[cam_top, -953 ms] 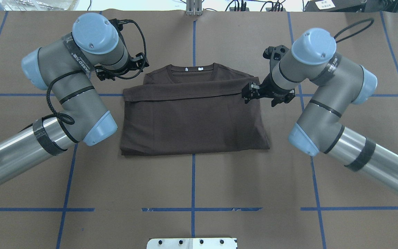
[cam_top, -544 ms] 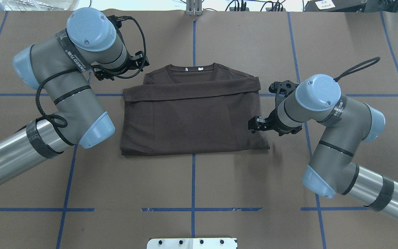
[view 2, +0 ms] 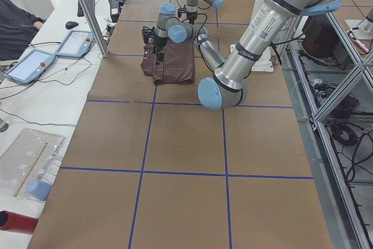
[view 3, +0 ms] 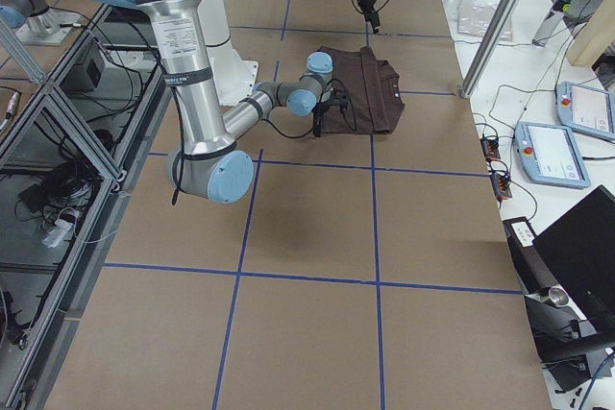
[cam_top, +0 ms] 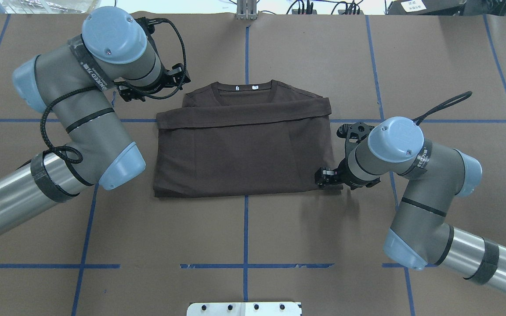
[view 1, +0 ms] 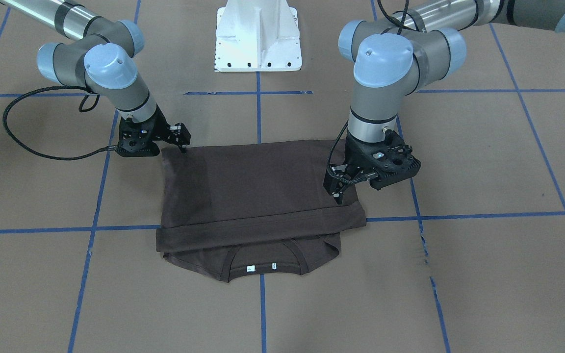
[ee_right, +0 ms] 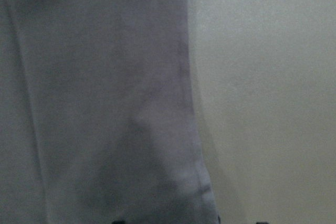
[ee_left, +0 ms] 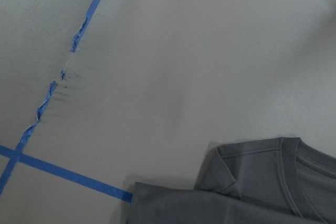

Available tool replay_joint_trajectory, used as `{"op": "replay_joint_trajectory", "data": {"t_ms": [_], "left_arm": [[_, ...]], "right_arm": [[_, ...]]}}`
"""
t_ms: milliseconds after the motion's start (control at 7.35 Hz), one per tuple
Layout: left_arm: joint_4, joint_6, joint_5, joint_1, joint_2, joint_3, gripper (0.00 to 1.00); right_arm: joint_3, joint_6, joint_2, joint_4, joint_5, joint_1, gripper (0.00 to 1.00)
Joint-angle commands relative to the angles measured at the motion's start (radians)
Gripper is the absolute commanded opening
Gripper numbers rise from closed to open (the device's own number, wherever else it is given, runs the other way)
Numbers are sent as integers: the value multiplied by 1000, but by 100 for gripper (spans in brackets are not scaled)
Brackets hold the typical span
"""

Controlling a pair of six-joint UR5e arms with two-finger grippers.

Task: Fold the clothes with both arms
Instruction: 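Move the right gripper down to the folded shirt's side edge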

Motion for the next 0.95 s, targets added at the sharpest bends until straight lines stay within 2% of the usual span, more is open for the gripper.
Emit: {"op": "replay_joint_trajectory", "data": {"t_ms": [0, 136, 272, 544, 681, 817], "left_arm": [[1, 0, 0, 0, 1, -2, 100], [1, 0, 0, 0, 1, -1, 100], [1, 0, 0, 0, 1, -1, 100], [1, 0, 0, 0, 1, -2, 100], [1, 0, 0, -2, 1, -8, 100], [3, -2, 0, -2, 3, -10, 100]], "right_arm": [[-7, -11, 2, 0, -1, -5, 31], [-6, -15, 2, 0, 1, -2, 3], [-6, -18, -1, 0, 7, 1, 0], [22, -35, -31, 0, 21, 4, 0], [86, -35, -92, 0, 24, 4, 0], [193, -35, -195, -1, 30, -18, 0]]}}
